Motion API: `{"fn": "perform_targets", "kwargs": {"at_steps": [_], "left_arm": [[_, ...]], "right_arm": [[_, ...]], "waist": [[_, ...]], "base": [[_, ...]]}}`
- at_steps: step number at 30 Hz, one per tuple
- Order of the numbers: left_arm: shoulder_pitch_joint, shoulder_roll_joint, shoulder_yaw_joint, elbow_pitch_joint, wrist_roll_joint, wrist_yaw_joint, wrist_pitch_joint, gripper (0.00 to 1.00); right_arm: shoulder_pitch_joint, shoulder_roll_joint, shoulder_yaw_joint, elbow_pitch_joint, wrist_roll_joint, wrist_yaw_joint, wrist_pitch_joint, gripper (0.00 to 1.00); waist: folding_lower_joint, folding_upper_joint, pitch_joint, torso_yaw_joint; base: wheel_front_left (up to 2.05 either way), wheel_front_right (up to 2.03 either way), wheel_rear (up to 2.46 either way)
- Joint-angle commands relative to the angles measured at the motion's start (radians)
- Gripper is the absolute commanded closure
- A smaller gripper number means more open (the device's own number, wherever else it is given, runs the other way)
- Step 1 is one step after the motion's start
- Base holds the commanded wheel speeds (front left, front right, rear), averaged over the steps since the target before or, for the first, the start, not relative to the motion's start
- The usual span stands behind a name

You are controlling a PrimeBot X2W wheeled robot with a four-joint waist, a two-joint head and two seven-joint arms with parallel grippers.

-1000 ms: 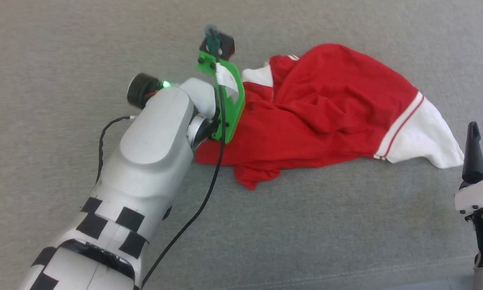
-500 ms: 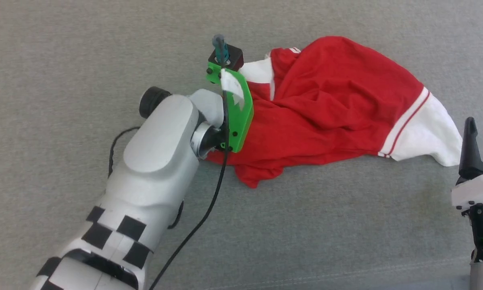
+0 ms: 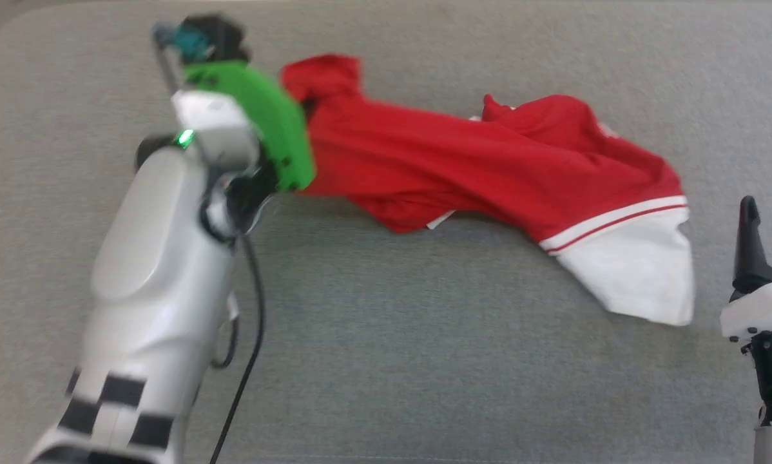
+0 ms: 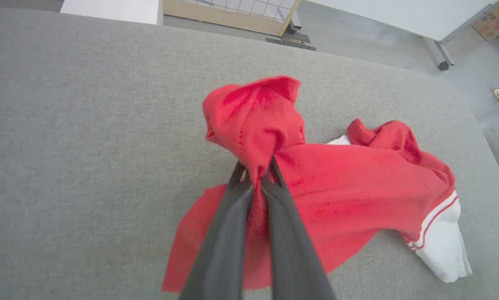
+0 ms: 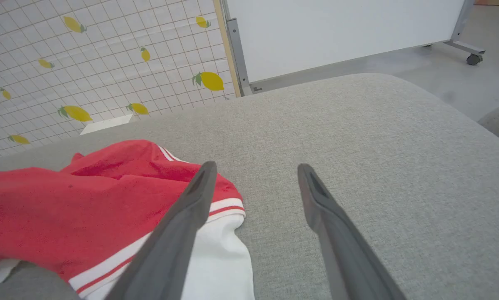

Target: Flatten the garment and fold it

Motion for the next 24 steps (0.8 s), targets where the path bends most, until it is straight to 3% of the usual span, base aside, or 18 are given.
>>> {"fn": "perform_targets", "kwargs": {"at_steps": [1, 6, 9, 18, 19, 20, 21, 24], "left_arm": [[0.062, 0.024, 0.018, -0.031, -0.018, 0.019, -0.002, 1.0], [0.282, 0.082, 0.063, -0.154, -0.041, 0.088, 0.025, 1.0], [0.442, 0.086, 0.077, -0.217, -0.073, 0.122, 0.051, 1.0], [0.699, 0.019, 0.088, -0.315, -0.179, 0.127, 0.053, 1.0], [0.703, 0.014, 0.103, -0.334, -0.187, 0.119, 0.025, 0.87], [0.704, 0.009, 0.118, -0.348, -0.195, 0.112, 0.001, 0.0], [0.692, 0.015, 0.172, -0.398, -0.19, 0.08, -0.107, 0.0], [0.675, 0.041, 0.204, -0.436, -0.131, 0.047, -0.24, 0.0]], "right_arm": [[0.014, 0.0, 0.005, -0.003, -0.007, -0.001, 0.005, 0.0], [0.032, 0.001, 0.013, -0.002, -0.012, -0.001, 0.019, 0.0], [0.04, 0.002, 0.018, -0.003, -0.013, -0.001, 0.027, 0.0], [0.051, 0.004, 0.024, -0.004, -0.018, -0.001, 0.036, 0.0], [0.053, 0.004, 0.023, -0.003, -0.018, -0.001, 0.036, 0.0], [0.056, 0.004, 0.022, -0.002, -0.019, -0.001, 0.037, 0.0], [0.064, 0.004, 0.023, -0.002, -0.022, -0.001, 0.041, 0.0], [0.069, 0.004, 0.026, -0.002, -0.024, -0.001, 0.044, 0.0]], "waist": [[-0.0001, 0.0, -0.059, 0.065], [-0.0001, 0.0, -0.089, 0.11], [-0.0001, 0.0, -0.098, 0.129], [-0.0001, 0.0, -0.112, 0.145], [-0.0001, 0.0, -0.116, 0.146], [-0.0001, 0.0, -0.12, 0.148], [-0.0001, 0.0, -0.133, 0.146], [-0.0001, 0.0, -0.143, 0.14]], "base": [[0.0, 0.0, 0.0], [0.0, 0.0, 0.0], [0.0, 0.0, 0.0], [0.0, 0.0, 0.0], [0.0, 0.0, 0.0], [0.0, 0.0, 0.0], [0.0, 0.0, 0.0], [0.0, 0.0, 0.0]]}}
